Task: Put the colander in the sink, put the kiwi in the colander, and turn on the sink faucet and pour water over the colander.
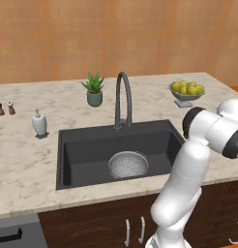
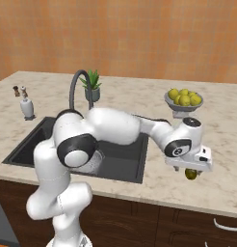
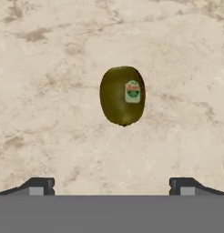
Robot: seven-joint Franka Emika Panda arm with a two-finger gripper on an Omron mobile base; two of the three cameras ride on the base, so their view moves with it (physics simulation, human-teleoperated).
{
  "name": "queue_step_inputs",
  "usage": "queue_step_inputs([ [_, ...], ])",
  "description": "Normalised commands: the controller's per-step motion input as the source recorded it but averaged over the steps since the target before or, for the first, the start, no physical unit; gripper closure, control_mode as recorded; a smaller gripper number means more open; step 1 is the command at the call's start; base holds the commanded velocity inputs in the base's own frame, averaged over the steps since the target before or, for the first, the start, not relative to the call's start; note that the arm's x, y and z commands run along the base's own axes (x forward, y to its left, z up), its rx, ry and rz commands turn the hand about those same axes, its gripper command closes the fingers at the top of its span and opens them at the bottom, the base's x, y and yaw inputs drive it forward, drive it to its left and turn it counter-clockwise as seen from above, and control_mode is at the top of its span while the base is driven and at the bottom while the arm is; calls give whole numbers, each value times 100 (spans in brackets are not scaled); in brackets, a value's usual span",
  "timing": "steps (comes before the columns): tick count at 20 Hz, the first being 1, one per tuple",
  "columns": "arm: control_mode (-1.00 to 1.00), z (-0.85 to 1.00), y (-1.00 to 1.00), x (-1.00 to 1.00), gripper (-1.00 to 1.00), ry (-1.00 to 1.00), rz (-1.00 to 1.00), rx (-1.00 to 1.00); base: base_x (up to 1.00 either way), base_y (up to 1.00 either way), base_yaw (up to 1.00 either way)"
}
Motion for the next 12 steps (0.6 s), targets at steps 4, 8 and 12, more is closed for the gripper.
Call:
queue_step_inputs([
  [4, -100, -14, -30, 38, -100, 10, 0, 17, 0, 0, 0],
  [8, -100, -1, -32, 30, -100, 7, 0, 21, 0, 0, 0],
  [12, -100, 0, -29, 29, -100, 4, 0, 16, 0, 0, 0],
])
